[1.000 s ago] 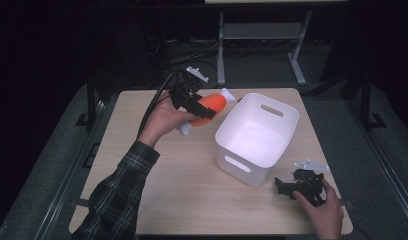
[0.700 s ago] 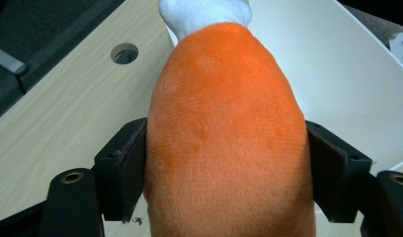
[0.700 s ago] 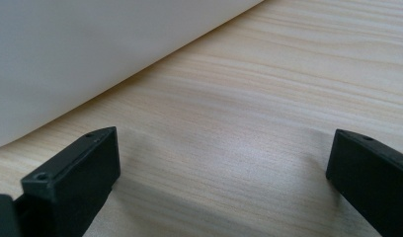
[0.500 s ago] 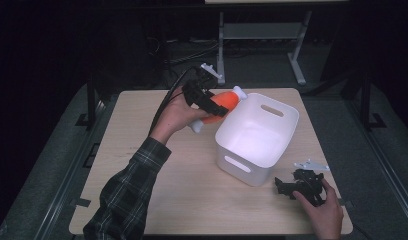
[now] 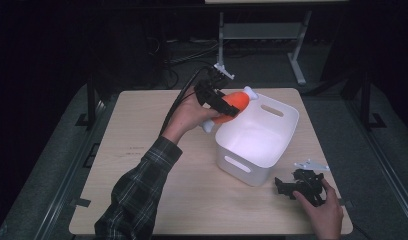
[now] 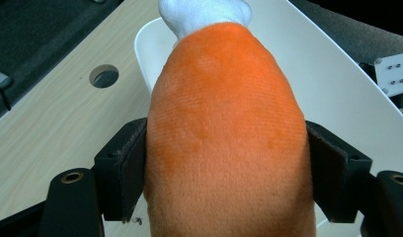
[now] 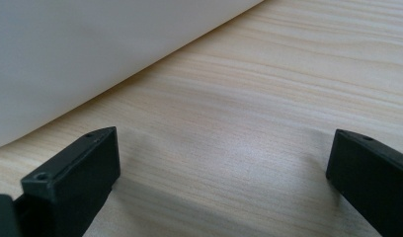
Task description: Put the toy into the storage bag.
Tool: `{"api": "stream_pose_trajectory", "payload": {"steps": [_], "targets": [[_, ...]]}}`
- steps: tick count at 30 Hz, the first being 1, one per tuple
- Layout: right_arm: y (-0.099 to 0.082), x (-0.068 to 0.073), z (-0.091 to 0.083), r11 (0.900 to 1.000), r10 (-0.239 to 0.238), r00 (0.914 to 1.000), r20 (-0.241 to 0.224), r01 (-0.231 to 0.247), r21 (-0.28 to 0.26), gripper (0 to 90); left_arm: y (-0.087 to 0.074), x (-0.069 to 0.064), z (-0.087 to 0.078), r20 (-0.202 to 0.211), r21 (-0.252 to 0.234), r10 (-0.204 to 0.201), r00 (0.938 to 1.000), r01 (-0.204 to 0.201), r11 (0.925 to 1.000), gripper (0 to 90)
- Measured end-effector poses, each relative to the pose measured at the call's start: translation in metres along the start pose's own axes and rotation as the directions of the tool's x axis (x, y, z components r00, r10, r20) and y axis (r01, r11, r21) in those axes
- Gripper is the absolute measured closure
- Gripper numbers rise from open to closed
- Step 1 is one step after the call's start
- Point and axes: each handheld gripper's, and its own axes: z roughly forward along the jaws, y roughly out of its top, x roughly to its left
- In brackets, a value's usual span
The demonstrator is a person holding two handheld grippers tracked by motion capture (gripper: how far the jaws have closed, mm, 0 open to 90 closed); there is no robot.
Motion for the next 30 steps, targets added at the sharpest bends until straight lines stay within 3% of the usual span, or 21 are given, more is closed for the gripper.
{"api": "stream_pose_trajectory", "payload": {"steps": [20,23,30], "targets": [[0.0,0.0,0.0,1.0,-0.001,1.0,0.0,0.001,0.0,0.0,0.015,-0.015,0.036,0.027,-0.011,-0.015,0.9995,0.016,0.9998,25.3],[0.0,0.0,0.0,1.0,-0.001,1.0,-0.001,0.001,0.0,0.0,0.016,-0.016,0.042,0.032,0.001,-0.006,0.9995,0.006,1.0,25.2],[0.0,0.0,0.0,1.0,-0.003,1.0,-0.001,0.003,0.001,0.0,0.016,-0.018,0.056,0.026,0.018,-0.025,0.9994,0.024,0.9996,24.9]]}}
